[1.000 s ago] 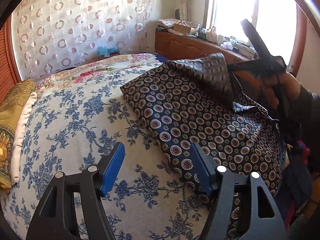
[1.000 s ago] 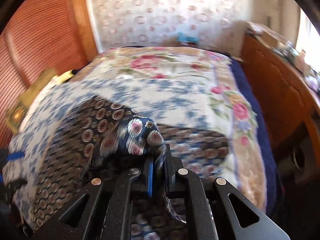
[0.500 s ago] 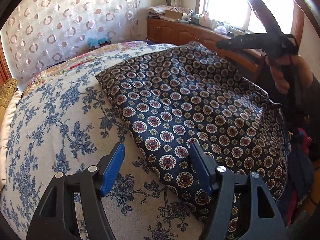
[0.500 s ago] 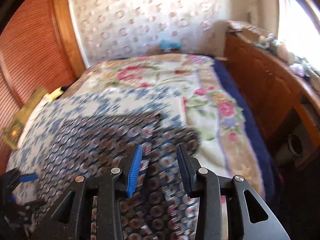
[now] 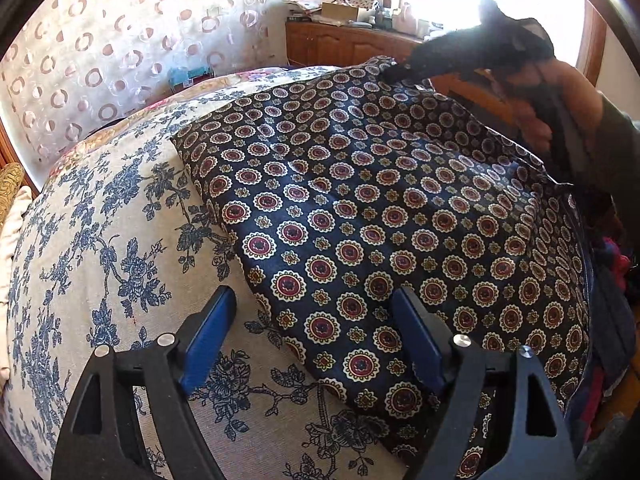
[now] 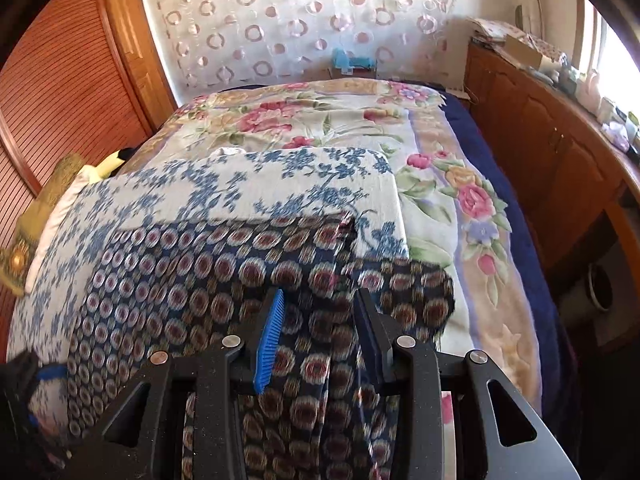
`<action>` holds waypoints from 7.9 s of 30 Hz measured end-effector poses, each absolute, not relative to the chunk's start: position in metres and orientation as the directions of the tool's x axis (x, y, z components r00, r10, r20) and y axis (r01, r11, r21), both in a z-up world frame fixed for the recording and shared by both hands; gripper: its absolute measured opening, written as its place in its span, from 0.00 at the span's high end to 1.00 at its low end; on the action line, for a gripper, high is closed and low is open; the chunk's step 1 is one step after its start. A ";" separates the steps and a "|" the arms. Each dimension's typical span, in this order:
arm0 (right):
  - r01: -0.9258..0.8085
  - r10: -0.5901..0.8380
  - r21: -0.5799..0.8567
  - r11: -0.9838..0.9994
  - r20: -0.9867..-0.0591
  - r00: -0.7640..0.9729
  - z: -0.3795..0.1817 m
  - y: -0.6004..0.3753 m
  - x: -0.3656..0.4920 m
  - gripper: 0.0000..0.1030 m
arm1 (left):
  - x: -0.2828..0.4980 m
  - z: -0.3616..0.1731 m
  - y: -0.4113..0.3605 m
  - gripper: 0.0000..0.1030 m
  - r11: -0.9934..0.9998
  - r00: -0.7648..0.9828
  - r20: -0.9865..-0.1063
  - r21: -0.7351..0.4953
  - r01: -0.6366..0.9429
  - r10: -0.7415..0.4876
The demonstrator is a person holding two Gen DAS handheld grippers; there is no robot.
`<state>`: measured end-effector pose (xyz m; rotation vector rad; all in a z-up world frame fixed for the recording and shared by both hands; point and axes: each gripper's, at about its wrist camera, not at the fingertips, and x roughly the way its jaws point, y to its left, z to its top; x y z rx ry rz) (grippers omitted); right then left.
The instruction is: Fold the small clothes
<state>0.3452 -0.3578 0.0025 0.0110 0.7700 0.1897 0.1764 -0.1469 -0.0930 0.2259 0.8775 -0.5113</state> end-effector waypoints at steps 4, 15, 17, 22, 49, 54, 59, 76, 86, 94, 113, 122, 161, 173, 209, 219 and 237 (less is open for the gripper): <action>-0.165 0.176 0.085 0.983 -0.712 0.680 -0.001 -0.357 0.360 0.63 | 0.175 -0.094 -0.148 0.21 0.858 0.532 -0.780 -0.013 0.514 -0.330; -0.217 0.208 0.071 0.974 -0.668 0.714 0.006 -0.369 0.345 0.98 | 0.175 -0.091 -0.148 0.21 0.853 0.523 -0.787 -0.008 0.522 -0.327; -0.203 0.197 0.069 0.977 -0.655 0.729 0.010 -0.374 0.339 0.98 | 0.173 -0.085 -0.146 0.21 0.866 0.554 -0.775 0.017 0.500 -0.305; -0.116 0.071 -0.018 0.993 -0.692 0.719 0.010 -0.379 0.334 0.98 | 0.161 -0.059 -0.138 0.21 0.872 0.605 -0.711 -0.024 0.488 -0.358; -0.131 0.125 0.036 0.991 -0.627 0.769 -0.055 -0.394 0.083 0.45 | 0.112 -0.072 -0.143 0.21 0.848 0.541 -0.755 -0.039 0.528 -0.371; -0.072 0.115 0.094 0.993 -0.638 0.762 -0.058 -0.408 0.071 0.44 | 0.095 -0.081 -0.138 0.21 0.845 0.512 -0.775 -0.053 0.532 -0.370; -0.101 0.159 0.126 0.987 -0.642 0.750 -0.059 -0.400 0.064 0.44 | 0.090 -0.087 -0.133 0.21 0.851 0.499 -0.782 -0.074 0.521 -0.373; -0.085 0.125 0.092 0.992 -0.668 0.734 -0.061 -0.384 0.080 0.61 | 0.069 -0.088 -0.122 0.46 0.850 0.488 -0.757 -0.164 0.501 -0.434; -0.105 0.132 0.080 0.991 -0.658 0.741 -0.063 -0.382 0.078 0.91 | 0.054 -0.089 -0.131 0.51 0.826 0.451 -0.756 -0.206 0.524 -0.475; -0.109 0.148 0.100 0.989 -0.646 0.749 -0.065 -0.384 0.076 0.93 | 0.050 -0.089 -0.133 0.59 0.826 0.443 -0.759 -0.215 0.521 -0.477; -0.215 0.229 0.087 0.973 -0.498 0.836 0.005 -0.381 0.097 0.95 | 0.114 -0.004 -0.150 0.97 0.756 0.512 -0.589 -0.294 0.585 -0.625; -0.239 0.271 0.129 0.962 -0.448 0.852 0.039 -0.391 0.162 0.95 | 0.187 0.027 -0.134 0.97 0.818 0.631 -0.526 -0.305 0.487 -0.571; -0.249 0.228 0.041 0.968 -0.565 0.793 0.012 -0.382 0.267 0.44 | 0.297 -0.031 -0.130 0.23 0.900 0.579 -0.714 -0.172 0.400 -0.394; -0.132 0.168 0.106 0.986 -0.706 0.688 0.003 -0.380 0.332 0.31 | 0.319 -0.078 -0.136 0.23 0.906 0.488 -0.793 -0.181 0.382 -0.364; -0.252 0.189 -0.042 0.967 -0.546 0.816 0.034 -0.351 0.269 0.95 | 0.288 -0.031 -0.137 0.93 0.871 0.577 -0.674 -0.225 0.436 -0.462; -0.334 0.229 -0.143 0.932 -0.484 0.845 0.063 -0.290 0.253 0.95 | 0.254 0.013 -0.083 0.94 0.886 0.671 -0.588 -0.212 0.411 -0.452; -0.647 0.527 -0.268 0.714 -0.403 0.748 0.121 -0.028 0.330 0.96 | 0.176 0.052 0.152 0.94 0.974 0.879 -0.458 -0.225 0.027 -0.130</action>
